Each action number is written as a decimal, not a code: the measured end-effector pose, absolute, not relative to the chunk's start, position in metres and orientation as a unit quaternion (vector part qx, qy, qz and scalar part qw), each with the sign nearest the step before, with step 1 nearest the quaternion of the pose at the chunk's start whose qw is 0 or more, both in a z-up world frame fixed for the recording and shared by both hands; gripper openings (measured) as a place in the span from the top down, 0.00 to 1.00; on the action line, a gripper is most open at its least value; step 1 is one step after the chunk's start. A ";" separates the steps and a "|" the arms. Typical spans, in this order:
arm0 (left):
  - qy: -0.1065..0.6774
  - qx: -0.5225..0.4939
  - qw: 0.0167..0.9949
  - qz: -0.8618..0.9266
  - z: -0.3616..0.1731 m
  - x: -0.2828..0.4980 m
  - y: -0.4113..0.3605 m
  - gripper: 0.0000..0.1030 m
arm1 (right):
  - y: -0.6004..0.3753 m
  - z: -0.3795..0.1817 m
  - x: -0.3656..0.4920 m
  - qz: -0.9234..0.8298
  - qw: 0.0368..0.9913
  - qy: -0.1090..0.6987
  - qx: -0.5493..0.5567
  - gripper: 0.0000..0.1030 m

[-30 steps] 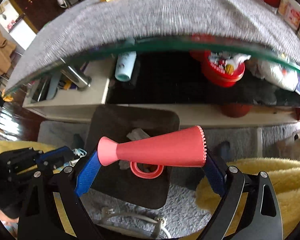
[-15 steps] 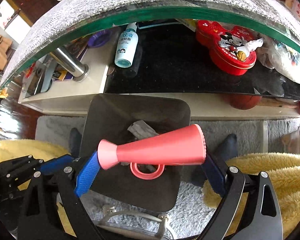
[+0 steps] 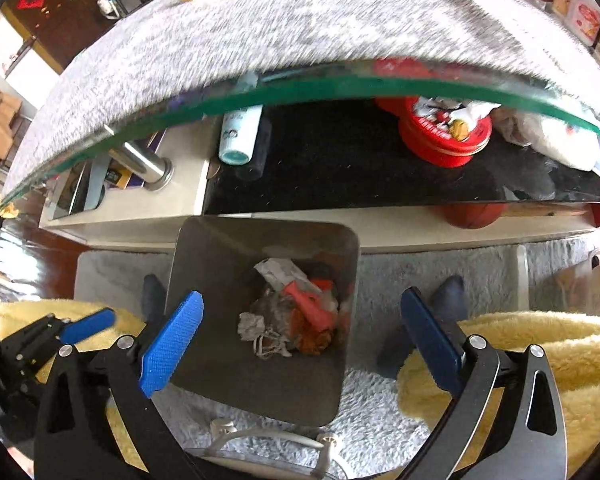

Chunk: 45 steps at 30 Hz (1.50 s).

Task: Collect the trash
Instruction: 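Raise both open tools back above the table, then grasp the yellow block with the left gripper while the right gripper grasps the white stick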

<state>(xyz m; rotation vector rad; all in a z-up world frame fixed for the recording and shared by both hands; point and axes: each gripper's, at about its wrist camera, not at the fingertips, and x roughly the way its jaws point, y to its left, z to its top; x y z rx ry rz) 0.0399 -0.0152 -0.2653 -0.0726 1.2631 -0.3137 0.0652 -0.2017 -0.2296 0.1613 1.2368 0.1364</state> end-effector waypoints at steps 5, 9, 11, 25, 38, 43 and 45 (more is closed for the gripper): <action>0.563 -0.035 0.815 -0.133 -0.239 0.047 -0.005 0.34 | -0.214 -0.212 0.067 0.062 0.817 0.566 0.093 0.03; 0.545 -0.034 0.827 -0.132 -0.220 0.053 -0.002 0.30 | -0.219 -0.190 0.074 0.065 0.829 0.547 0.097 0.04; 0.537 -0.033 0.833 -0.131 -0.210 0.057 -0.001 0.29 | -0.221 -0.178 0.079 0.066 0.837 0.535 0.095 0.04; 0.487 -0.019 0.867 -0.106 -0.151 0.145 0.011 0.24 | -0.219 -0.123 0.174 0.061 0.871 0.481 0.078 0.03; 0.491 -0.021 0.863 -0.122 -0.164 0.256 -0.005 0.32 | -0.203 -0.138 0.278 0.053 0.868 0.487 0.079 0.03; 0.490 -0.023 0.861 -0.133 -0.172 0.289 -0.016 0.38 | -0.200 -0.143 0.306 0.043 0.870 0.486 0.074 0.04; 0.492 -0.025 0.859 -0.138 -0.177 0.302 -0.020 0.43 | -0.201 -0.144 0.314 0.037 0.870 0.487 0.072 0.04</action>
